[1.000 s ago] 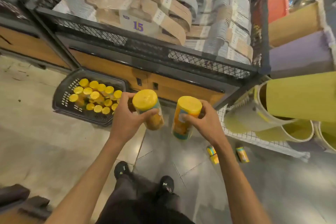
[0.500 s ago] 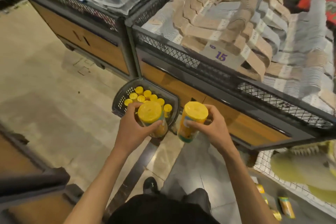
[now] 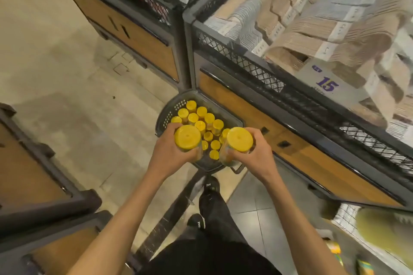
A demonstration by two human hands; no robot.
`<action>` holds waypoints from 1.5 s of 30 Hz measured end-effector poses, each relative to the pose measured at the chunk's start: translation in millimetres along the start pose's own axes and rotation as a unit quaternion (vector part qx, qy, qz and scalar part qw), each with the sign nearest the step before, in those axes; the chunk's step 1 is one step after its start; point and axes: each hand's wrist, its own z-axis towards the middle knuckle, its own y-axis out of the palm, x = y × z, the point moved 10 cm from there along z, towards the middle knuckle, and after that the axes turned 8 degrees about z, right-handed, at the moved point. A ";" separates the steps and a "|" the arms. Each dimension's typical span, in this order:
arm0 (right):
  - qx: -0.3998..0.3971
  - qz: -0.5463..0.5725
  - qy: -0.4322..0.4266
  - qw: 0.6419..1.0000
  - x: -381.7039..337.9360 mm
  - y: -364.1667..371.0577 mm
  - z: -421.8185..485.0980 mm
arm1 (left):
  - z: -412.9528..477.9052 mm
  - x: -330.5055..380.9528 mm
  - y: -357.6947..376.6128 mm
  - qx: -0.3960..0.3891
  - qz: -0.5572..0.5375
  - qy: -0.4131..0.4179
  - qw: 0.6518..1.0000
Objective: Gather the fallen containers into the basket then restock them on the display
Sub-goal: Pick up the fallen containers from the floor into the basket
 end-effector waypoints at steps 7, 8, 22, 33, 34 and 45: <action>-0.023 -0.072 0.055 0.996 59.6 15.5 69.7 | 78.2 -10.8 53.7 -0.085 0.078 -0.008 0.993; -0.024 -0.073 0.061 0.995 66.3 17.9 75.6 | 87.3 -13.5 60.7 -0.092 0.086 -0.004 0.992; 0.038 -0.117 0.148 0.981 235.6 86.9 163.4 | 210.3 -126.8 214.0 -0.219 0.207 0.084 0.950; 0.196 -0.159 0.172 0.952 366.7 140.4 184.4 | 259.2 -209.6 351.8 -0.302 0.272 0.221 0.886; 0.200 -0.158 0.170 0.952 376.4 145.2 189.7 | 266.6 -214.2 361.0 -0.303 0.281 0.233 0.880; 0.286 -0.152 0.166 0.931 451.2 195.0 241.2 | 303.0 -262.0 428.0 -0.303 0.343 0.320 0.830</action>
